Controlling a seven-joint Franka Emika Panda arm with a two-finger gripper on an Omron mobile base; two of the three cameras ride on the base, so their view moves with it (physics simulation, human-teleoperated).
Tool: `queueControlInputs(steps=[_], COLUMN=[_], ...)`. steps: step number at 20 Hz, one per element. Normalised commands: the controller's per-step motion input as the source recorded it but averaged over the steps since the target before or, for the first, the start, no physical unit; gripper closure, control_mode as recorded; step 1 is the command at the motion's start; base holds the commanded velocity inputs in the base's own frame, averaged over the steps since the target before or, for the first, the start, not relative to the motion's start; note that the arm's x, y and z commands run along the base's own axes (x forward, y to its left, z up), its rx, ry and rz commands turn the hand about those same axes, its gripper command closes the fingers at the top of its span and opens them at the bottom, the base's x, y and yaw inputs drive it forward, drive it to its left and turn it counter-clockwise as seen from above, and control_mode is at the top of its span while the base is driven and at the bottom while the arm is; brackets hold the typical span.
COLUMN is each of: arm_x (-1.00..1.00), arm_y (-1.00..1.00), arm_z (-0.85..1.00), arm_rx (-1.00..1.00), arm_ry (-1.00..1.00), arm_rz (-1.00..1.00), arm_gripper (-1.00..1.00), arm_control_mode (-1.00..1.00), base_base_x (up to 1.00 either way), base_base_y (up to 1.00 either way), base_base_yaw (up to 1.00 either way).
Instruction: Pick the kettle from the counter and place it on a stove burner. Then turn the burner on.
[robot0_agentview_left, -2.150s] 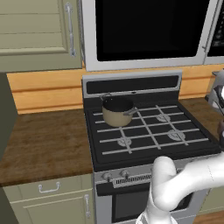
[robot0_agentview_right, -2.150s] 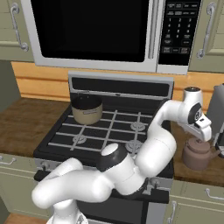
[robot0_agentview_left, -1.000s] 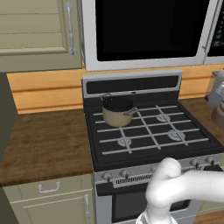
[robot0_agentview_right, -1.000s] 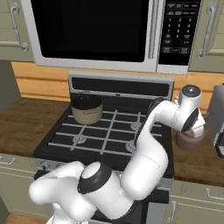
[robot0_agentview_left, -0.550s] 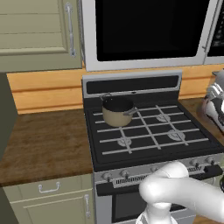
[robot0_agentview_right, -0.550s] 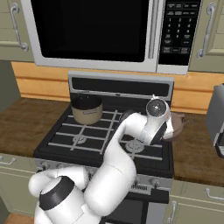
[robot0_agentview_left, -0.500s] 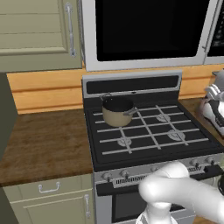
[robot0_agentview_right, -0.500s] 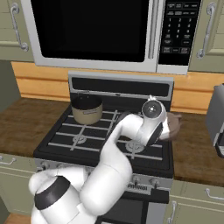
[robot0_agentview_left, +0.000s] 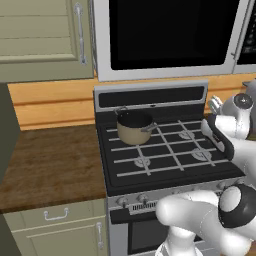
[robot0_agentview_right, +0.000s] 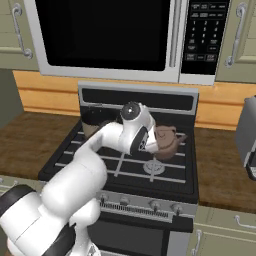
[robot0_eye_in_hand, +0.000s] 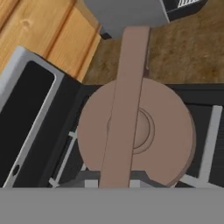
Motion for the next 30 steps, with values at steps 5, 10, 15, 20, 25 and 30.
queueControlInputs(steps=[5,10,15,20,25,30], arm_x=[0.01,0.00,0.00,0.00,0.13,0.14], arm_y=[0.01,0.00,0.26,0.48,0.05,0.00], arm_z=[-0.14,-0.28,-0.18,-0.01,-0.13,-0.37], arm_rx=[0.00,0.00,0.10,0.09,-0.01,-0.09], arm_ry=[0.04,0.03,0.05,0.11,0.01,0.00], arm_rz=[0.00,0.00,0.00,0.00,0.01,0.00], arm_gripper=[1.00,1.00,1.00,1.00,1.00,1.00], arm_control_mode=[-1.00,-1.00,-1.00,-1.00,-1.00,-1.00], base_base_x=[0.00,0.00,0.00,0.00,0.00,0.00], base_base_y=[0.00,0.00,0.00,0.00,0.00,0.00], base_base_yaw=[0.00,0.00,0.00,0.00,0.00,0.00])
